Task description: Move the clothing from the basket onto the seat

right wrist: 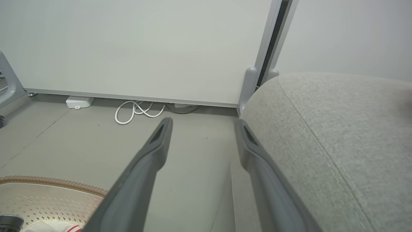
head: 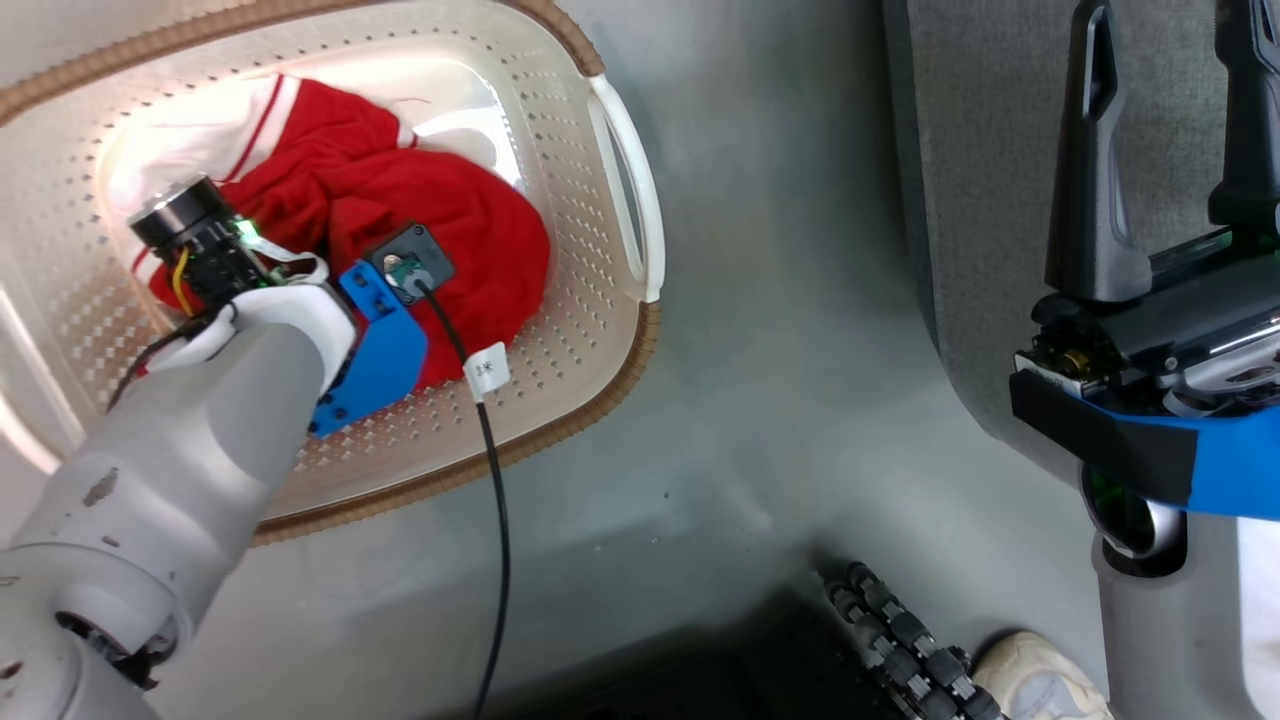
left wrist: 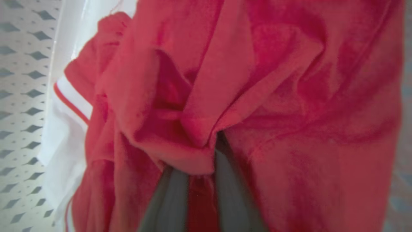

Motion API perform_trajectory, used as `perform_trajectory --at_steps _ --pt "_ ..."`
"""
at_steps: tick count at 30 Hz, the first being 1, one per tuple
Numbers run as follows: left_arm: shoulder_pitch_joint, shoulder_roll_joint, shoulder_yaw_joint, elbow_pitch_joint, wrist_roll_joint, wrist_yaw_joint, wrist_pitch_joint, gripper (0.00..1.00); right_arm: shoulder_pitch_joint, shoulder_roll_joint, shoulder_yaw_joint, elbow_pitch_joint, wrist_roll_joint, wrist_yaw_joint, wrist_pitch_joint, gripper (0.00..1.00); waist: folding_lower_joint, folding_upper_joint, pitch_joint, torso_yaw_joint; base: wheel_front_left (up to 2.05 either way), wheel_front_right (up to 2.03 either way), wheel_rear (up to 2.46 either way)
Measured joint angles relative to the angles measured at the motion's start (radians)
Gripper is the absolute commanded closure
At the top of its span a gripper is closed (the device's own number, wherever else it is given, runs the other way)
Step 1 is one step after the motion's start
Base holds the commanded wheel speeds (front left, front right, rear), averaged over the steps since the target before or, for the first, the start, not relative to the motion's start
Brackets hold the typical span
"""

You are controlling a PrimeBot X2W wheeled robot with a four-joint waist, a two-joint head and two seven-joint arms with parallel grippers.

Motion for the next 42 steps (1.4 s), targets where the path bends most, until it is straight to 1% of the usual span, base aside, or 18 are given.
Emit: perform_trajectory --at_steps 4,11,18,26,31,34,40,42 --pt "0.006 -0.03 0.0 -0.011 -0.054 0.0 -0.035 1.0 0.0 0.0 -0.006 0.018 -0.012 0.0 0.0 0.0 0.0 0.0 -0.031 0.019 0.0 0.0 0.0" --pt "0.049 -0.083 0.0 -0.039 -0.106 0.0 -0.142 1.0 0.006 0.0 -0.012 0.072 -0.04 0.0 0.0 0.0 -0.0001 0.0 -0.124 0.061 0.0 0.0 0.0" --pt "0.08 -0.121 0.0 -0.034 -0.169 0.0 -0.26 1.0 0.022 0.0 -0.021 0.127 -0.066 0.0 0.0 0.0 -0.0001 0.0 -0.24 0.118 0.0 0.0 0.0" --pt "0.145 -0.147 0.001 -0.032 -0.247 0.0 -0.327 1.0 0.083 0.001 -0.03 0.206 -0.07 0.0 0.0 0.0 -0.0001 0.0 -0.405 0.165 0.0 0.0 0.0" --pt "0.177 -0.149 0.033 -0.055 -0.311 0.0 -0.344 1.0 0.135 0.001 -0.036 0.25 -0.071 0.0 0.0 0.0 -0.0001 0.0001 -0.518 0.19 0.0 0.0 0.0" --pt "0.198 -0.147 0.06 -0.092 -0.343 0.0 -0.346 1.0 0.167 0.001 -0.045 0.27 -0.07 0.0 0.0 0.0 -0.0002 0.0001 -0.585 0.205 0.0 0.0 0.0" --pt "0.239 -0.121 0.145 -0.188 -0.351 0.0 -0.347 1.0 0.227 0.001 -0.059 0.306 -0.065 0.0 0.0 0.0 -0.0002 0.0001 -0.708 0.235 0.0 0.0 0.0" --pt "0.258 -0.112 0.177 -0.223 -0.347 0.007 -0.347 1.0 0.245 0.001 -0.061 0.313 -0.058 0.0 0.0 0.0 -0.0002 0.0001 -0.746 0.244 0.0 0.0 0.0"
